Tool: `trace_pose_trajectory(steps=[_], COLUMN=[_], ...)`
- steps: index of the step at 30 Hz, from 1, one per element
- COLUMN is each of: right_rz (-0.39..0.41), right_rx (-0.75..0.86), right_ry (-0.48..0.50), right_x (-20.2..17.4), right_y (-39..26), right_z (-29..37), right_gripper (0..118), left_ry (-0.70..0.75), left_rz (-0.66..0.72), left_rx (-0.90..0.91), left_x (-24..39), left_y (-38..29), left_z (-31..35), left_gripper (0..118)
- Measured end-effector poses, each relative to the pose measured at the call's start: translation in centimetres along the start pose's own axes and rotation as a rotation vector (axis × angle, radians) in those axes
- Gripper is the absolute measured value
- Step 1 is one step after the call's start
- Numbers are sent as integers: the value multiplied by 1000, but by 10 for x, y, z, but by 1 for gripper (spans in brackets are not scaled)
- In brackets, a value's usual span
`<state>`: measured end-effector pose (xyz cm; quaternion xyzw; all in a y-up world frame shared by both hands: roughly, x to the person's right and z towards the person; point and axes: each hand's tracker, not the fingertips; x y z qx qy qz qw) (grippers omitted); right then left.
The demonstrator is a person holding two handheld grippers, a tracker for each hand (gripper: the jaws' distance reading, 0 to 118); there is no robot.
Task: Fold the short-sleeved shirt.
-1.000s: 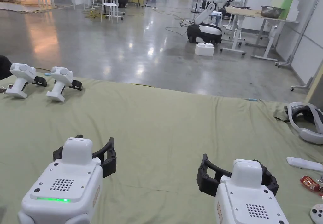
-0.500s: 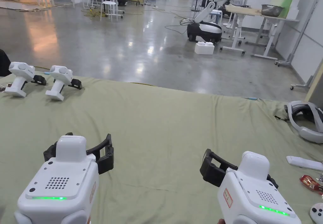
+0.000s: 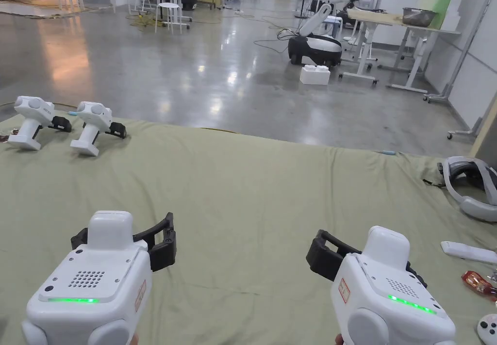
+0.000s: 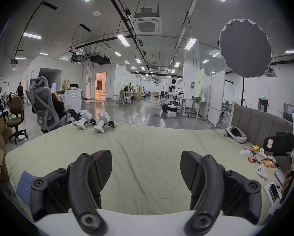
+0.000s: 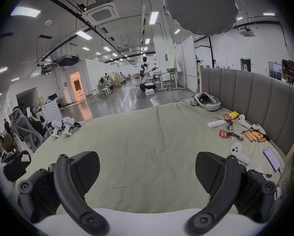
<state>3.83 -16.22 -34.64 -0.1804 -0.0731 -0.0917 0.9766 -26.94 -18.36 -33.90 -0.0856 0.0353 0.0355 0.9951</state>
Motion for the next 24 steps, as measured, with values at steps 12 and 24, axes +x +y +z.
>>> trace_pose_trajectory(steps=[12, 24], right_rz=[-7, 2], right_rx=[-28, -125], right_ry=[30, 34], right_x=[2, 2], right_y=[-4, -1], right_z=[-2, -12], right_gripper=[115, 116], left_ry=[-8, -24], left_rz=[15, 17], left_rx=[-25, -29], left_x=[-5, -4], left_y=[-1, 0], left_z=[3, 0], left_gripper=[93, 93])
